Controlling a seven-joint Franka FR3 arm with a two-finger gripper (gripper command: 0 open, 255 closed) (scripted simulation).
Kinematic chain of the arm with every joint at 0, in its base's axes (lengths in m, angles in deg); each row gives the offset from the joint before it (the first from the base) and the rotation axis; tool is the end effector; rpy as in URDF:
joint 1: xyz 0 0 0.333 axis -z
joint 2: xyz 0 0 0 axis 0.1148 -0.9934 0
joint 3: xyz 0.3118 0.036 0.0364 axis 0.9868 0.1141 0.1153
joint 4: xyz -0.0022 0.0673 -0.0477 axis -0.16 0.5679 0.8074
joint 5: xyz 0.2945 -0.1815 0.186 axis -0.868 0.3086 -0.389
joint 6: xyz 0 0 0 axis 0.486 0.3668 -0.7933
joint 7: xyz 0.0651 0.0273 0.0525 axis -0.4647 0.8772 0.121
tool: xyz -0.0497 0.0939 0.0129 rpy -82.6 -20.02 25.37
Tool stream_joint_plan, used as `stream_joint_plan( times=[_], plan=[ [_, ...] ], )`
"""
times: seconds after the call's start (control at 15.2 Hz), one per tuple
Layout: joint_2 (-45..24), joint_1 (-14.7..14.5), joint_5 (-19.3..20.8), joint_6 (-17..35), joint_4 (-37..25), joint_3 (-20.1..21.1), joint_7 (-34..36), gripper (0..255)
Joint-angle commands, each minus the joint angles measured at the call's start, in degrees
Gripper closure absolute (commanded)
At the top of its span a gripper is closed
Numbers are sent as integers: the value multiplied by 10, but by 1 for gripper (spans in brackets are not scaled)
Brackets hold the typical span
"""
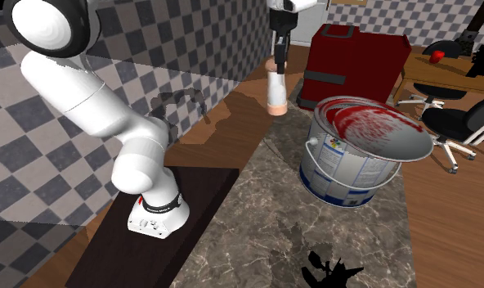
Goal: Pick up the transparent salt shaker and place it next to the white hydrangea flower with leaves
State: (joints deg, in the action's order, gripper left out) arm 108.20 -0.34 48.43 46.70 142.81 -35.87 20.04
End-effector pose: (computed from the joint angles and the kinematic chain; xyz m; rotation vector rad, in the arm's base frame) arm 0.3732 0.2306 0.6478 -2.9921 0.3429 -0.1548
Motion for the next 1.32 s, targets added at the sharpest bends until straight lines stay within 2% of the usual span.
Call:
stream_joint_plan(
  times=[0.0, 0.53, 1.25],
  plan=[
    [-4, 1, 2, -12, -15, -1, 1, 255],
    [87, 19, 11, -39, 64, -95, -108, 255],
    [151, 57, 68, -78, 106, -225, -255, 255]
  ],
)
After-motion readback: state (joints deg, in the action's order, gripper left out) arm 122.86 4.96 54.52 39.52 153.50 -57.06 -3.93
